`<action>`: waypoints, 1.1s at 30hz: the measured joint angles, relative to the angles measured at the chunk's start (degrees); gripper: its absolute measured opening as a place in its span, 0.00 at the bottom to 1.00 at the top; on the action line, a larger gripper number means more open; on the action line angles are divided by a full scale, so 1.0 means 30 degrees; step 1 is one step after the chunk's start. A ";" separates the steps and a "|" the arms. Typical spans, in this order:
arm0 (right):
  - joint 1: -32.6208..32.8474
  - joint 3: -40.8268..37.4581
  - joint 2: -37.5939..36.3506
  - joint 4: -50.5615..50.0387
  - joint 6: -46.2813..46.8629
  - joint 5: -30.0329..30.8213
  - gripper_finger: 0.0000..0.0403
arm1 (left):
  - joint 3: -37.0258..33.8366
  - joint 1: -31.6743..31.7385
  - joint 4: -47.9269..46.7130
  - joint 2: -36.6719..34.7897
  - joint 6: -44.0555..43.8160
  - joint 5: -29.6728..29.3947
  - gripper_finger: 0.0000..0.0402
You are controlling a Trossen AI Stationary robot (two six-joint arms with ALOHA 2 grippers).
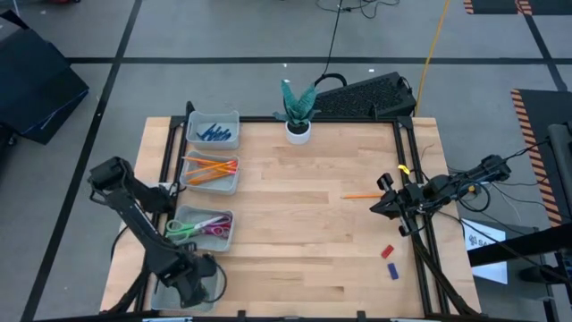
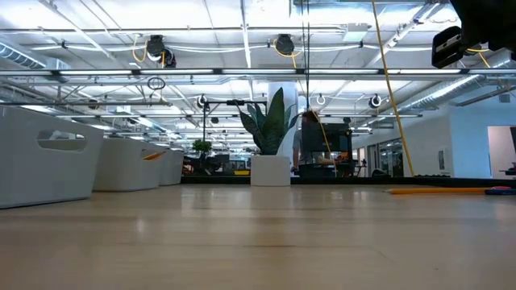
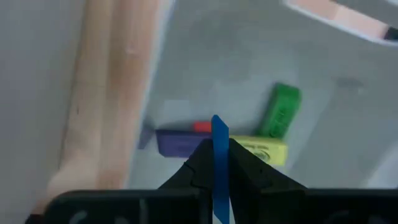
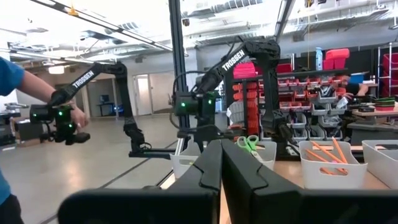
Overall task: Sort crayons/erasers/pens/pencils in bins
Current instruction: Put the blue eraser into the bottom
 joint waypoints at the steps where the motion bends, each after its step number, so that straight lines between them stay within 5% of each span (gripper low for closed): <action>1: 0.0001 0.0000 0.0000 0.0035 -0.0003 0.0000 0.00 | -0.0231 0.0140 0.0144 -0.0007 -0.0231 0.0005 0.06; 5: -0.0003 0.0000 0.0007 0.0332 -0.0728 0.0326 0.00 | -0.0570 0.0339 0.0153 -0.0015 0.0734 0.0011 0.13; 10: 0.0005 0.0000 0.0086 0.0788 -0.1433 0.0584 0.00 | -0.0543 0.0776 0.0133 -0.0033 0.1925 0.1567 0.34; 16: 0.0005 0.0000 0.0106 0.3720 0.2366 0.0789 0.00 | 0.0505 0.2029 0.0039 -0.1363 0.0418 0.4023 0.52; 20: -0.0022 0.0861 0.1061 0.2744 0.3111 0.4356 0.00 | 0.1961 0.3114 0.0008 -0.3090 -0.0697 0.1897 0.54; 28: -0.0017 0.7517 0.9338 -0.3540 0.3530 0.5557 0.00 | 0.2752 0.6405 -0.0027 -0.5745 0.1426 -0.6664 0.54; 33: -0.0306 1.3038 1.5133 -0.8842 0.5222 0.5416 0.03 | 0.2747 0.9420 0.0305 -0.6047 0.4930 -0.7509 0.55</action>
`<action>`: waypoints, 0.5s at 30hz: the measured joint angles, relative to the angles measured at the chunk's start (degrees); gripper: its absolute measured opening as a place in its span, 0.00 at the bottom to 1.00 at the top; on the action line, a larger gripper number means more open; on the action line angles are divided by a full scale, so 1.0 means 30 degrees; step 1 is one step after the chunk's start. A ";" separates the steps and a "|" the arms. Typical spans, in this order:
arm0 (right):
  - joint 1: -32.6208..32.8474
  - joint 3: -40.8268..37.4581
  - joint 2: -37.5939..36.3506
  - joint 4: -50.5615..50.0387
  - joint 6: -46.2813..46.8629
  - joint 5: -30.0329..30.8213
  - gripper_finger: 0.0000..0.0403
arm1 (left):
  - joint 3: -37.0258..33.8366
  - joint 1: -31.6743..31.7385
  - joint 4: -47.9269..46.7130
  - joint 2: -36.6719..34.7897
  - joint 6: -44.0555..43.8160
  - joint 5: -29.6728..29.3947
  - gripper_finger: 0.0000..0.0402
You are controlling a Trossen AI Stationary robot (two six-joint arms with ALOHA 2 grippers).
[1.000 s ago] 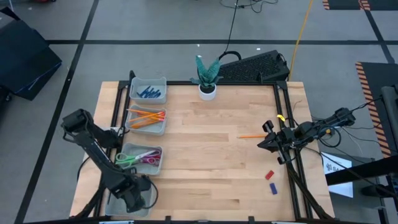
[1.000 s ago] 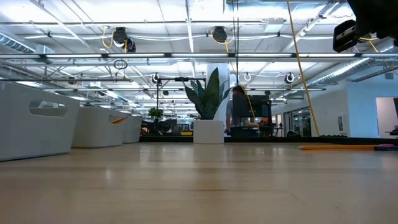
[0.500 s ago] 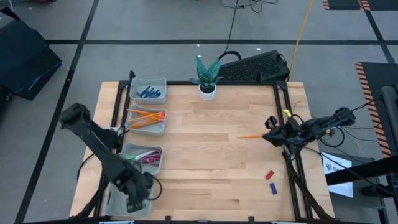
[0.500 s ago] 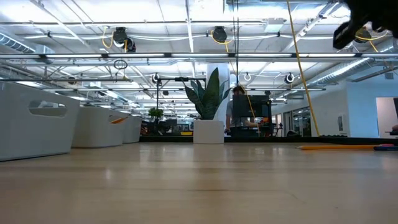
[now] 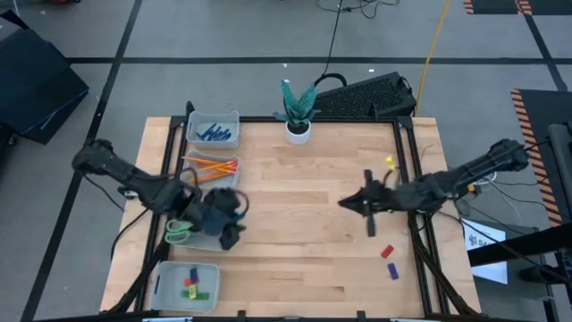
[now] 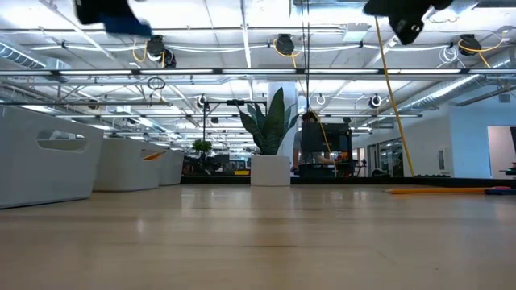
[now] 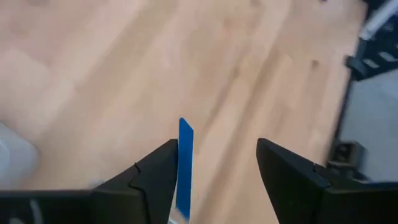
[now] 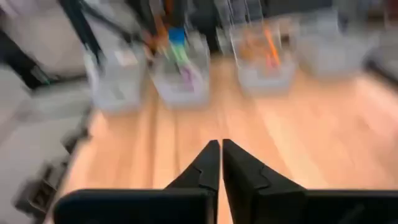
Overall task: Sort crayons/erasers/pens/pencils in bins
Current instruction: Put the blue eraser into the bottom
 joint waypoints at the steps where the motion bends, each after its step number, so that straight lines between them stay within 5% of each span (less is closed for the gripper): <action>1: -0.0214 0.1136 0.1041 -0.1614 0.0654 -0.0251 0.04 | -0.0002 0.0517 0.0046 0.0007 0.0779 0.0013 0.55; 8: -0.2789 0.7751 0.6202 -1.2866 0.6795 -0.2907 0.30 | -0.0002 0.3540 0.1225 0.0007 0.5672 0.0146 0.60; 15: -0.4876 0.7801 0.7677 -2.0203 1.3095 -0.5562 0.50 | -0.0029 0.4913 0.1167 0.0007 0.7988 0.1520 0.67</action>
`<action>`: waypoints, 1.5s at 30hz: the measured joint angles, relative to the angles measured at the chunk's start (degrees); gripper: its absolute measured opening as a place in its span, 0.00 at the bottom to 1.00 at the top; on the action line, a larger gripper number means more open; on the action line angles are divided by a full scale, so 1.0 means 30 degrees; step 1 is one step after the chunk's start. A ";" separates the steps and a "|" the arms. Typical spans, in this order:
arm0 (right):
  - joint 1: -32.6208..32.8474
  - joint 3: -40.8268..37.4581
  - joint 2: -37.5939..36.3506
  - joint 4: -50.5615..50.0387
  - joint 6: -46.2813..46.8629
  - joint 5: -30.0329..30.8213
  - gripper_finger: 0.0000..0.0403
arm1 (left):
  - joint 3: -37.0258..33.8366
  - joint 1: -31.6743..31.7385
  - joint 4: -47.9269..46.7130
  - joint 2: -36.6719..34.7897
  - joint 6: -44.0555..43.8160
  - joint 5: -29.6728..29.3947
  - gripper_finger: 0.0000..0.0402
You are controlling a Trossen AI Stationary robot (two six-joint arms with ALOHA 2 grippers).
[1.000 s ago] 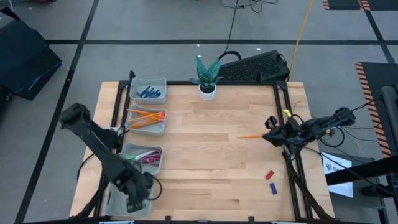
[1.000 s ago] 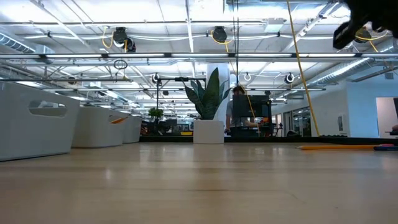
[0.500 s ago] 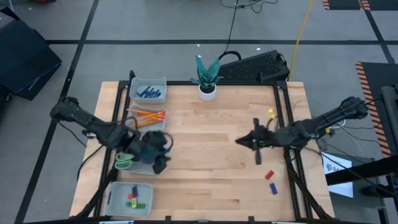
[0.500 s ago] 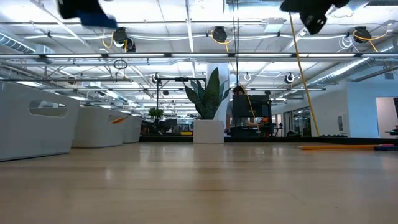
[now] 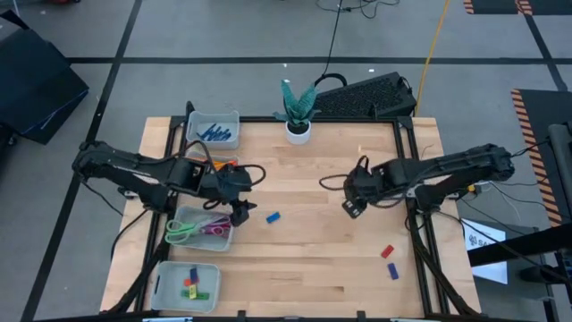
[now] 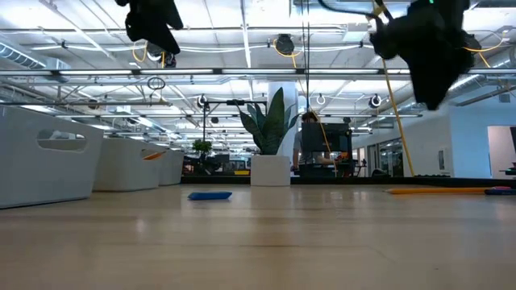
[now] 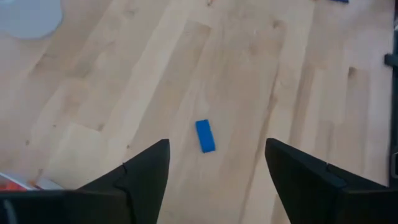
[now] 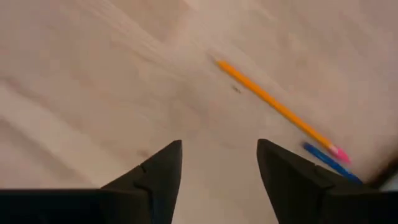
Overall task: Sort crayons/erasers/pens/pencils in bins
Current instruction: Put the blue eraser into the bottom
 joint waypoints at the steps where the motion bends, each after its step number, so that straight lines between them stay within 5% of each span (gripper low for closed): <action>1: 0.0057 -0.0319 0.0095 -0.0251 0.0197 -0.0028 0.50 | -0.0043 0.0082 -0.0004 0.0000 0.0366 0.0011 0.67; 12: 0.1085 -0.1670 0.1137 0.8686 -0.1600 -0.1309 0.49 | -0.0608 0.0375 0.0612 0.2408 0.1338 -0.0250 0.67; 17: 0.1078 -0.1677 0.1286 0.8820 -0.2239 -0.1296 0.49 | 0.0350 -0.0811 0.2261 0.5817 -0.0502 -0.1286 0.67; 27: 0.1078 -0.1699 0.0512 0.8840 -0.3450 -0.1384 0.49 | 0.3882 -0.0342 0.0445 1.2711 -0.5320 -0.1088 0.67; 38: 0.1107 -0.1692 -0.0210 0.8879 -0.3101 -0.2433 0.49 | 0.3950 0.0364 0.0483 1.4275 -0.5859 0.0042 0.66; 45: 0.1107 -0.1692 -0.0196 0.9122 -0.3152 -0.2397 0.49 | 0.4030 -0.0782 0.0630 1.4739 -0.7951 -0.0459 0.44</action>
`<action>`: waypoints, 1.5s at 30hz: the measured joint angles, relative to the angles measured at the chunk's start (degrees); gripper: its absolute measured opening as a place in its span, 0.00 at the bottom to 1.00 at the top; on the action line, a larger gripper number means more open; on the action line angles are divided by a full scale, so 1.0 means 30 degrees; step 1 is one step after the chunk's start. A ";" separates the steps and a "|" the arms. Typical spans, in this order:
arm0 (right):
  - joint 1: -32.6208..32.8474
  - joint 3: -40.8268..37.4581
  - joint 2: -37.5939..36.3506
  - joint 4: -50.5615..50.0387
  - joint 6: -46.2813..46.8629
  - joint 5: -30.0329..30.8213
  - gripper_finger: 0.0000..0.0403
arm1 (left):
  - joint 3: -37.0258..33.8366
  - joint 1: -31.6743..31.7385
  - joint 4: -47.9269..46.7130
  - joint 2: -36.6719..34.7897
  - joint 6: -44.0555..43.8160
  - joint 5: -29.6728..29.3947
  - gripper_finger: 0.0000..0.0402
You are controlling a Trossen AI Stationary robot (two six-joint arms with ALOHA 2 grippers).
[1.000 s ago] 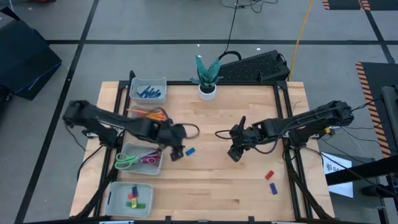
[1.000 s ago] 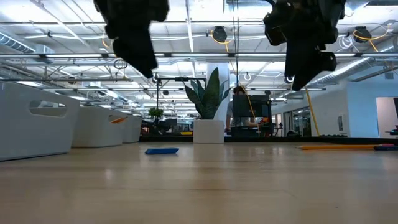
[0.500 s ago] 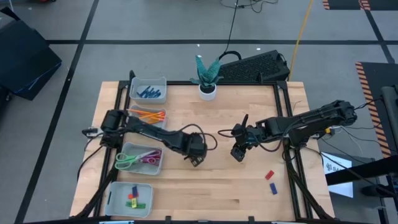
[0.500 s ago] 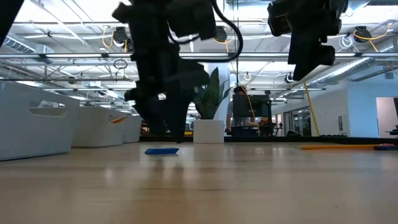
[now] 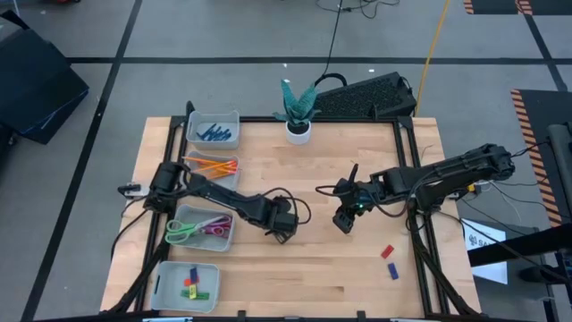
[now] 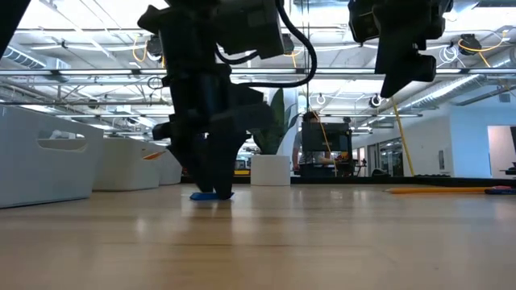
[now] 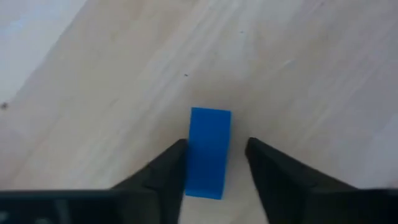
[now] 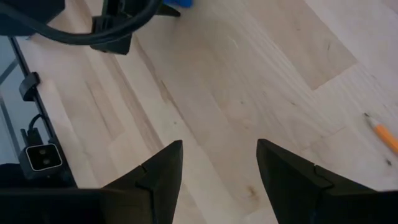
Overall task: Sort crayons/erasers/pens/pencils in bins
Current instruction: Put the blue eraser into the bottom
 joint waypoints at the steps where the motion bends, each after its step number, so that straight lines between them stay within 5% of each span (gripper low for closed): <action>1: 0.0000 0.0000 0.0000 0.0015 -0.0004 0.0000 0.49 | 0.0023 -0.0035 0.0052 0.0068 -0.0162 -0.0001 0.39; 9: 0.0000 0.0000 0.0000 0.0424 -0.0023 0.0007 0.49 | 0.0004 0.0476 0.0129 0.0012 0.0821 0.0077 0.12; 25: -0.0515 0.0015 0.0000 0.0918 -0.2365 0.0646 0.49 | -0.0101 -0.1314 -0.3413 -0.5845 -0.0221 0.2015 0.13; 29: -0.0678 0.0020 0.0002 0.3150 -0.3511 0.0767 0.49 | -0.0115 -0.3586 -0.6319 -0.7487 -0.2091 0.3859 0.13; 35: -0.0669 0.0022 0.0436 0.4191 -0.7740 0.3649 0.49 | -0.0101 -0.8893 -0.8317 -0.8418 -0.5386 0.5544 0.13; 40: 0.0670 0.0918 0.1299 0.4565 -0.7977 0.3047 0.49 | -0.0099 -1.3543 -0.7986 -0.8221 -0.7193 0.5137 0.13; 45: 0.3219 0.4636 0.3862 0.1882 -0.6212 0.3995 0.49 | -0.1733 -1.6527 -0.7526 -0.7818 -0.7999 0.4418 0.13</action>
